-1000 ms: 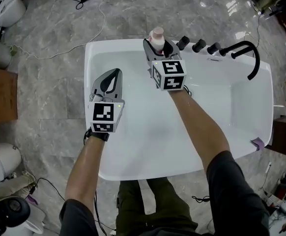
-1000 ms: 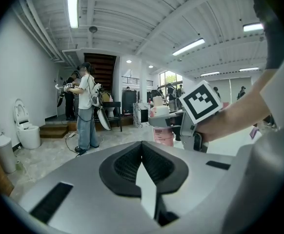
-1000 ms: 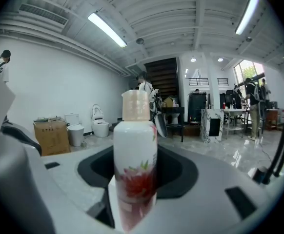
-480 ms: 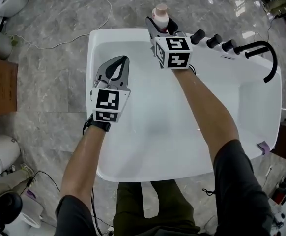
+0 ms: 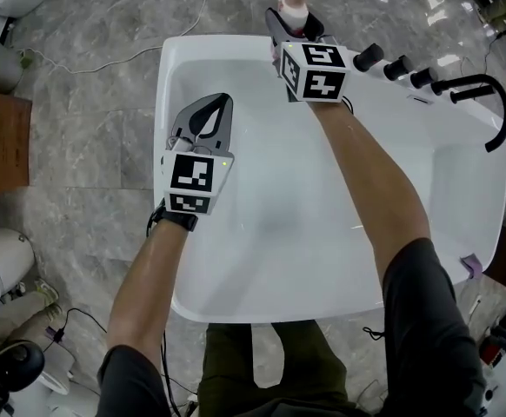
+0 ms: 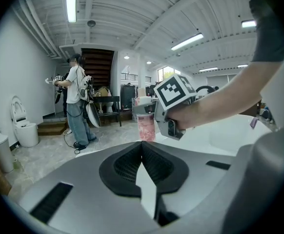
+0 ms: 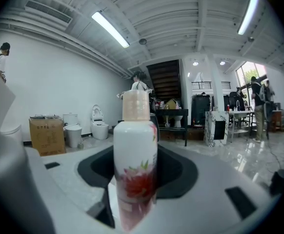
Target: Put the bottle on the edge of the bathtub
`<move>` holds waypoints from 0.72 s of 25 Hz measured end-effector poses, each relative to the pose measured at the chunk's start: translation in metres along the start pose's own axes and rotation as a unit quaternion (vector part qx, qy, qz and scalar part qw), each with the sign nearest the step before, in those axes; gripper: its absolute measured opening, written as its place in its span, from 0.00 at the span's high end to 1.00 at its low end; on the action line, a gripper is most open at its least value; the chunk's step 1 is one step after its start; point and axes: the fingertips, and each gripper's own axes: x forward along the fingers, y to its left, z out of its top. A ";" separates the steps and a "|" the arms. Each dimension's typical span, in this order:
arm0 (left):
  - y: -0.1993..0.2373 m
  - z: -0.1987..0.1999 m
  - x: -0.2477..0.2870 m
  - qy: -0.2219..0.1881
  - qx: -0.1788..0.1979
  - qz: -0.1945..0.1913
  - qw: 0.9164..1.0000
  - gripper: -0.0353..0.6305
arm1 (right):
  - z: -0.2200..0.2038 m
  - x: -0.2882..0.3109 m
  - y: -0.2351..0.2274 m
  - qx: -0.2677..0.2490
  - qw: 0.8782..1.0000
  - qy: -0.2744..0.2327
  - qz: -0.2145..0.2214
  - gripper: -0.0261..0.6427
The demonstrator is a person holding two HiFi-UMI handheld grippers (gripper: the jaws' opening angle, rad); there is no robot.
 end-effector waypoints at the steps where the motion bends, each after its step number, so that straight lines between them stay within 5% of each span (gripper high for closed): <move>1: 0.000 -0.002 0.001 0.001 0.000 -0.001 1.000 0.94 | -0.001 0.002 -0.002 0.001 1.000 -0.001 -0.001 0.63; 18: 0.005 -0.030 -0.003 0.022 -0.003 -0.001 1.000 0.94 | -0.005 0.020 -0.012 0.030 0.999 -0.022 -0.012 0.63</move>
